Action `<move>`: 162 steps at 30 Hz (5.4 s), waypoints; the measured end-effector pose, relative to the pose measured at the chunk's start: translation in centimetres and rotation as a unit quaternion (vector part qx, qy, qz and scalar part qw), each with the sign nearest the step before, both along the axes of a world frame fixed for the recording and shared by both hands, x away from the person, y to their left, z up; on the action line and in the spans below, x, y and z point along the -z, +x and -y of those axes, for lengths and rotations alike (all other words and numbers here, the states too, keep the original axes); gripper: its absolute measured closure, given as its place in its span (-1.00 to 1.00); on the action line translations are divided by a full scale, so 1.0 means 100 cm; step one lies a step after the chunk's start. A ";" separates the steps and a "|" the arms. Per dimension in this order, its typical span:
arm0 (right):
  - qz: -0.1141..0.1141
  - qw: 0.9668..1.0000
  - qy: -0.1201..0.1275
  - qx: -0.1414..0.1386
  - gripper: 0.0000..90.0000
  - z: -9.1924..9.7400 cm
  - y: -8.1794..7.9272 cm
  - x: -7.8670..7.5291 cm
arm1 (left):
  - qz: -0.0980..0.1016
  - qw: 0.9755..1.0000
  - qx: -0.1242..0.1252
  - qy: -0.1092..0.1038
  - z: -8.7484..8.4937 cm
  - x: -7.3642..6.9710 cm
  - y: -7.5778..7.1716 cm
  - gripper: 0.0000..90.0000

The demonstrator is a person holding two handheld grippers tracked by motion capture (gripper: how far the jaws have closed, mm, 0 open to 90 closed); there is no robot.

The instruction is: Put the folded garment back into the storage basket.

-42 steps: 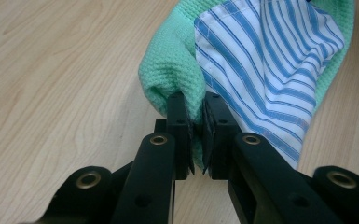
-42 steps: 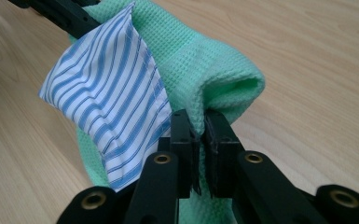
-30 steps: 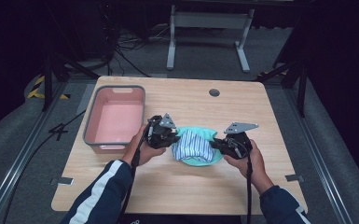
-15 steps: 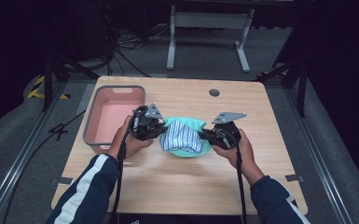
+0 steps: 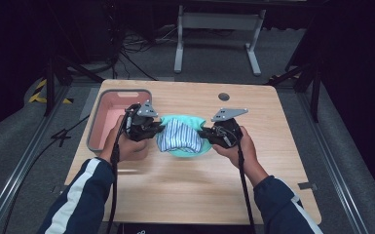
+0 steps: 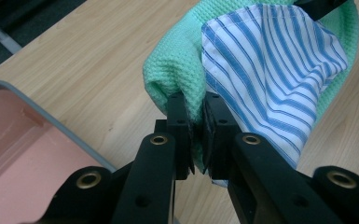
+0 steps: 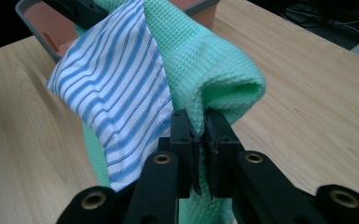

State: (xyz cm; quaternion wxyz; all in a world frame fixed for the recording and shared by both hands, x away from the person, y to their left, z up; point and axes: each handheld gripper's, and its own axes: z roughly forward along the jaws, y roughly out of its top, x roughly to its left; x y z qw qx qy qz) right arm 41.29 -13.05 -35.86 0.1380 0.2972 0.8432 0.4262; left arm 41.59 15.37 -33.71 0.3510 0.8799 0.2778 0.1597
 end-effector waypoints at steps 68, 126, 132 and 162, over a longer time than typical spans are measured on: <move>0.008 0.997 -0.008 -0.072 0.84 -0.174 0.041 -0.013 | 0.024 0.987 -0.152 0.039 -0.133 -0.012 0.006 0.84; -0.023 0.995 -0.073 -0.063 0.59 -0.203 0.058 0.028 | 0.000 0.986 -0.164 0.041 -0.141 0.036 0.009 0.53; -0.018 0.995 -0.073 -0.064 0.51 -0.195 0.060 0.024 | 0.005 0.987 -0.157 0.044 -0.134 0.031 0.005 0.38; 0.029 0.990 -0.121 -0.062 -0.23 -0.144 0.043 -0.002 | 0.059 0.987 -0.145 -0.023 -0.087 0.013 -0.028 -0.50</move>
